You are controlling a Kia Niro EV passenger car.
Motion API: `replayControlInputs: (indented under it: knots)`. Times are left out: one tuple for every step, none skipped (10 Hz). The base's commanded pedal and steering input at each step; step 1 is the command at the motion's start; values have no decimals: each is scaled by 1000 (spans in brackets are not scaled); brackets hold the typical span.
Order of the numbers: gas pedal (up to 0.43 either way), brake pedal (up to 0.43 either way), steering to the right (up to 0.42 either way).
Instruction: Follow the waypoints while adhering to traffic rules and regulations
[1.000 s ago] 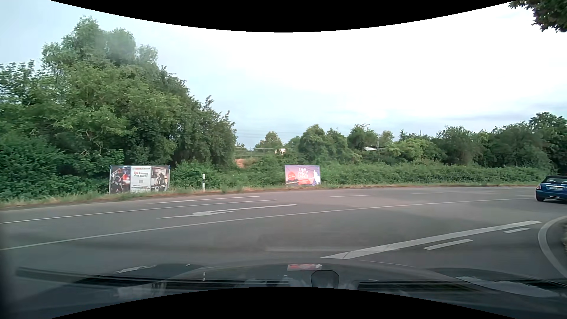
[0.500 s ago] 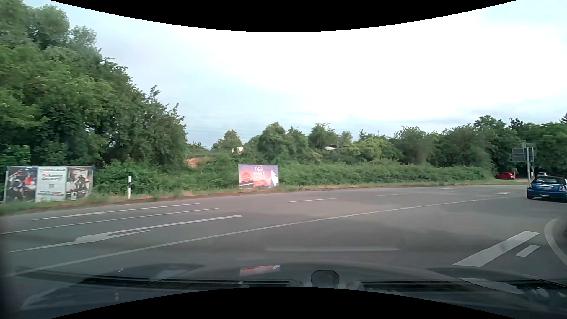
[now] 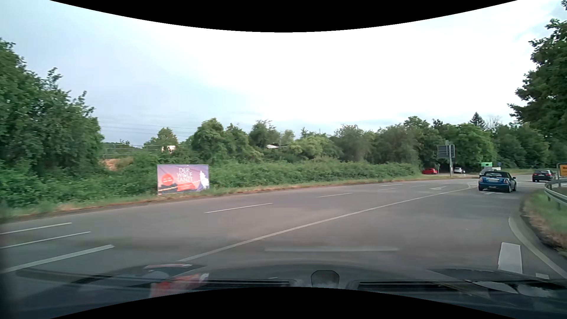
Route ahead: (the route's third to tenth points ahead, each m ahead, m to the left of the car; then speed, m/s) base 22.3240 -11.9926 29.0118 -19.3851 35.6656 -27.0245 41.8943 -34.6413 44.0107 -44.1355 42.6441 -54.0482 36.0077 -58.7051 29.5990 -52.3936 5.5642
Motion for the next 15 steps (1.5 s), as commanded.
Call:
replayControlInputs:
  knots:
    - [209, 0, 356]
    - [209, 0, 349]
    - [209, 0, 341]
    - [209, 0, 334]
    - [220, 0, 323]
    - [280, 0, 308]
    - [339, 0, 295]
    - [378, 0, 285]
    - [398, 0, 273]
    - [398, 0, 257]
    - [398, 0, 239]
    - [398, 0, 223]
    - [390, 0, 196]
    - [378, 0, 170]
    - [331, 0, 137]
